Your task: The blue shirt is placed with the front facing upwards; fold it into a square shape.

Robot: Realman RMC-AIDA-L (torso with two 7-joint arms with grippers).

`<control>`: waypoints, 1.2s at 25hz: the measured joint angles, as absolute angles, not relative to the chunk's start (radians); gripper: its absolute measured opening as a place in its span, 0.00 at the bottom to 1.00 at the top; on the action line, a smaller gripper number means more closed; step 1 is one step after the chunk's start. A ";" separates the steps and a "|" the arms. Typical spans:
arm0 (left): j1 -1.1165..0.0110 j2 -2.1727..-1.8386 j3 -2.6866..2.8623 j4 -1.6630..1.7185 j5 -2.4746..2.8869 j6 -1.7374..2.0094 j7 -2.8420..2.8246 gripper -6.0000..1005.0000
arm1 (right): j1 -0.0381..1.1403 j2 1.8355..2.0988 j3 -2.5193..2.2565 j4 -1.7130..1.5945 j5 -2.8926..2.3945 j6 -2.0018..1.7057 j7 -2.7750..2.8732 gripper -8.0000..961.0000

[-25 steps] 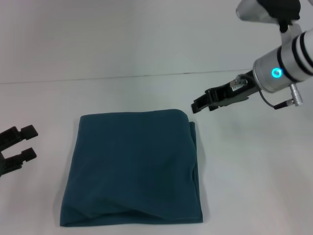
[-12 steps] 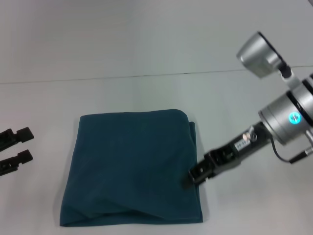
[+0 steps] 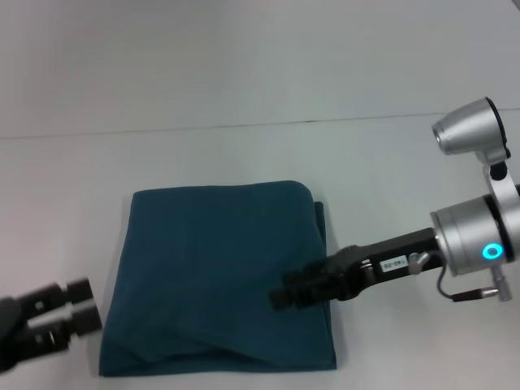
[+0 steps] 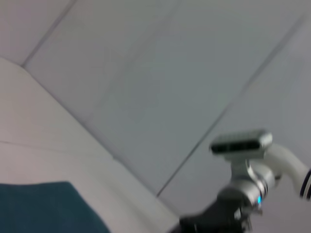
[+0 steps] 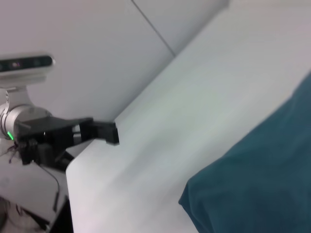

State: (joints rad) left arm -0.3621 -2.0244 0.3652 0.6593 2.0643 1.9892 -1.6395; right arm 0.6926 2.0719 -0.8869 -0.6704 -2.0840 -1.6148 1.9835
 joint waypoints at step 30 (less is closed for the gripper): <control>-0.368 -2.072 0.584 0.596 2.152 1.855 -1.449 0.88 | 0.543 2.091 -0.906 -0.448 -1.974 -1.643 1.280 0.85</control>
State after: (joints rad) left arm -0.3680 -2.0725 0.5836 0.5963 2.1524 1.8550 -1.4493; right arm 0.5432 2.0907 -0.9058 -0.4485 -1.9739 -1.6429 1.2803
